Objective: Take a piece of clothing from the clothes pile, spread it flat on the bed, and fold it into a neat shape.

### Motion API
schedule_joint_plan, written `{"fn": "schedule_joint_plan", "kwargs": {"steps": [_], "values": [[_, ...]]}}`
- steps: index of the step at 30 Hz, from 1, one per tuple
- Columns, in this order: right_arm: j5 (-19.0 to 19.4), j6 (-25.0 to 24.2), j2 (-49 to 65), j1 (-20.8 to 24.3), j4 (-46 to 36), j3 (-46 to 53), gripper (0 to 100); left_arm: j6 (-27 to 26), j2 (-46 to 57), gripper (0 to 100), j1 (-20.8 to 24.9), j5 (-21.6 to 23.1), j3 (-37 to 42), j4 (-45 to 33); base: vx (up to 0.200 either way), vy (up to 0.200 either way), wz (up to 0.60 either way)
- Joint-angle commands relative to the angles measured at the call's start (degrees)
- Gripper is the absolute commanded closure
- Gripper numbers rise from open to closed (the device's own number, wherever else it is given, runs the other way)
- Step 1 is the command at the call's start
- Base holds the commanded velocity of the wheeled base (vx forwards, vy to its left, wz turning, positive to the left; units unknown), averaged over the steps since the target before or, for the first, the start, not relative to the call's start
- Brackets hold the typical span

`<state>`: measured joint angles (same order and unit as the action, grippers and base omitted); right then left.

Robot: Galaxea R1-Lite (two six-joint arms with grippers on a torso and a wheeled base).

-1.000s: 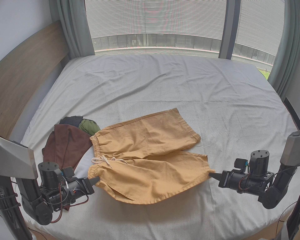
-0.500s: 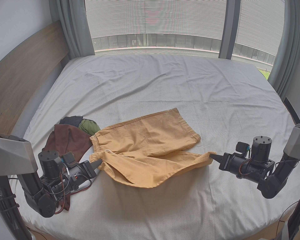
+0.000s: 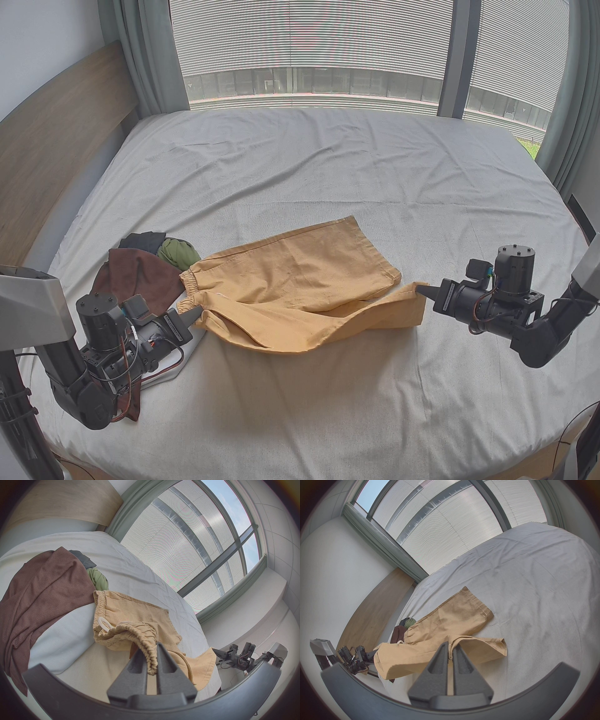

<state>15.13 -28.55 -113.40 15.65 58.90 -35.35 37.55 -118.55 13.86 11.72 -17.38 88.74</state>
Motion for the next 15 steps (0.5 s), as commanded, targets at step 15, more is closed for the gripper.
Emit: {"fn": "schedule_joint_plan", "kwargs": {"steps": [15], "values": [[0.0, 0.3, 0.1, -1.7, -13.2, -18.3, 100, 3.8, -1.2, 100, -0.1, -4.6, -4.1, -0.1, 0.0, 0.0, 0.0]]}}
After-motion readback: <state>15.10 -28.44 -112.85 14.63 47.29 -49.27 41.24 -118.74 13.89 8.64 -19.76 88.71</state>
